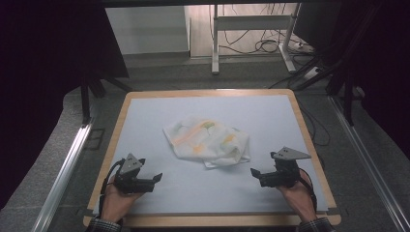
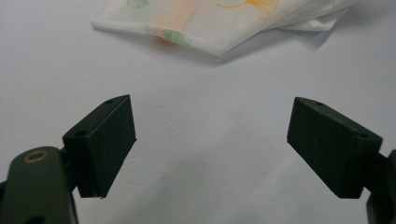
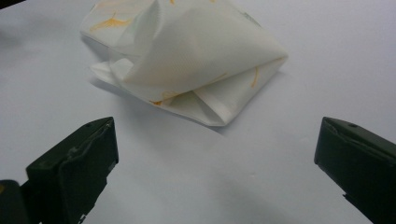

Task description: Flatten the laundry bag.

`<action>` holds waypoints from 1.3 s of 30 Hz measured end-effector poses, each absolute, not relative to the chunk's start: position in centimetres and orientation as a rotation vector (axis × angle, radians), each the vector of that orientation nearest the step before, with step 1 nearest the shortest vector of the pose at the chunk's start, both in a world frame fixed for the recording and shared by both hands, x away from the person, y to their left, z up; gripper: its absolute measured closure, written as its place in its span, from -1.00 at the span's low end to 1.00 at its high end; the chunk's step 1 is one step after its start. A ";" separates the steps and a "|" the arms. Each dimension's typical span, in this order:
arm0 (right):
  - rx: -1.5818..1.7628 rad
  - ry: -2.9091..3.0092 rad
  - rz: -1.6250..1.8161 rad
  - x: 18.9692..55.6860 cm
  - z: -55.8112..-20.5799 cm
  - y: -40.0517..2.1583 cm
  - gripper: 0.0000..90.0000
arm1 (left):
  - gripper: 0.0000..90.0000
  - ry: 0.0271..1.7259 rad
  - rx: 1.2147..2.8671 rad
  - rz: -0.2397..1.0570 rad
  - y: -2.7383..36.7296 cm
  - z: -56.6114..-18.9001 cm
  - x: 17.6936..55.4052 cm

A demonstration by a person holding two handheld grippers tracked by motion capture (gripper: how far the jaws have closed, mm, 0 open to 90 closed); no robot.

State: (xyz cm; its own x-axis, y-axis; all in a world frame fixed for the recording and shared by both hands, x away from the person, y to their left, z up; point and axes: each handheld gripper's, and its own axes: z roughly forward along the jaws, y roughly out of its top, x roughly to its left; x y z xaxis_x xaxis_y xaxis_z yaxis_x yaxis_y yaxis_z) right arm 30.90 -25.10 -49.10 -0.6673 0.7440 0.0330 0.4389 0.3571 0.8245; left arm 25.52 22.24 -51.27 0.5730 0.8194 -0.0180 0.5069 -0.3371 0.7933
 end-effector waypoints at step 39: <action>1.094 2.319 1.124 33.9 -48.9 -18.3 0.11 | -0.29 0.818 2.206 0.521 14.1 -53.6 34.2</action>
State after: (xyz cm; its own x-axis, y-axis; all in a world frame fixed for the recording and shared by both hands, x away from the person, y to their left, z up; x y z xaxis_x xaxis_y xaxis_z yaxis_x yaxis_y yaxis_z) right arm 33.86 -18.26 -48.92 -0.6458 0.7630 0.0271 0.4940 0.3906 0.7768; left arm 34.20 14.12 -53.57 0.7175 0.6865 0.1179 0.3976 -0.5426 0.7399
